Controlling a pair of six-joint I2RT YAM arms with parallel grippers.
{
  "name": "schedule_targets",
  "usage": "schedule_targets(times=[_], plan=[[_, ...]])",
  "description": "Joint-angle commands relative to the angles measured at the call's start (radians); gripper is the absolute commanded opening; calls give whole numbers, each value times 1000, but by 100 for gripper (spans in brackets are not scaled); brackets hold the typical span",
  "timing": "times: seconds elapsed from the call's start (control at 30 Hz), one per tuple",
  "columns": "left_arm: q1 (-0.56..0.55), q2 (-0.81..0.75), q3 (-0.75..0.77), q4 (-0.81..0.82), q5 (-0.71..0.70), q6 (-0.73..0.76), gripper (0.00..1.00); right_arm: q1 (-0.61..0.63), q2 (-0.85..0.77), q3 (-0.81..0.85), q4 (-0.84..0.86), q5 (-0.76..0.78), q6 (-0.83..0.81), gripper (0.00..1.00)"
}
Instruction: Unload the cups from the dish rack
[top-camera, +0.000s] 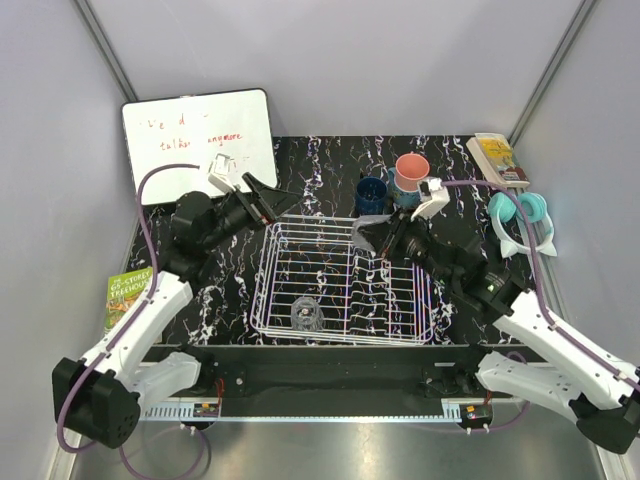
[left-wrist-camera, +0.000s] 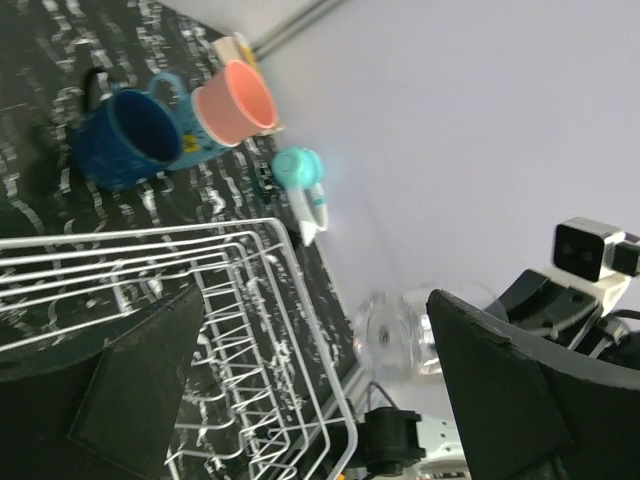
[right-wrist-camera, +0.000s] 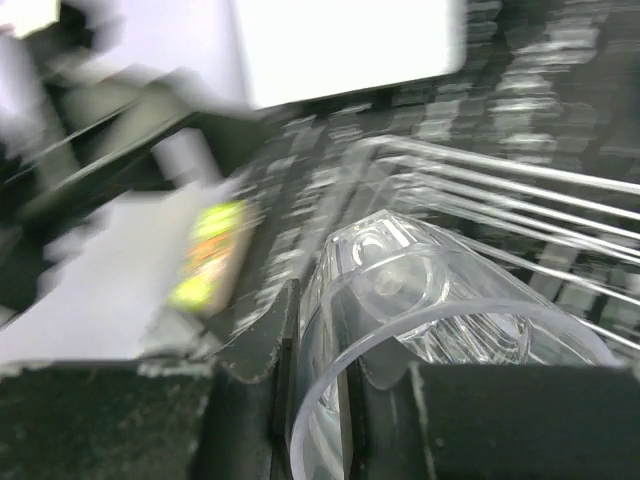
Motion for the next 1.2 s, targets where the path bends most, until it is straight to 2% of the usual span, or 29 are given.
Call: schedule_targets(times=[0.0, 0.1, 0.33, 0.4, 0.53, 0.73, 0.87, 1.17], plan=[[2, -51, 43, -163, -106, 77, 99, -5, 54, 175, -333, 482, -53, 0], [4, -71, 29, -195, -123, 90, 99, -36, 136, 295, -452, 596, -79, 0], [2, -126, -22, -248, -148, 108, 99, -282, 329, 486, -619, 541, -58, 0], [4, -140, -29, -275, -155, 122, 99, -362, 397, 519, -662, 550, -50, 0], [4, -161, -51, -306, -168, 131, 99, -499, 498, 551, -713, 463, 8, 0], [4, -172, -83, -327, -155, 136, 99, -574, 639, 574, -730, 402, 22, 0], [2, -166, -95, -332, -148, 133, 99, -643, 777, 614, -728, 287, 27, 0], [2, -166, -129, -338, -137, 136, 98, -692, 1015, 815, -728, 303, -19, 0]])
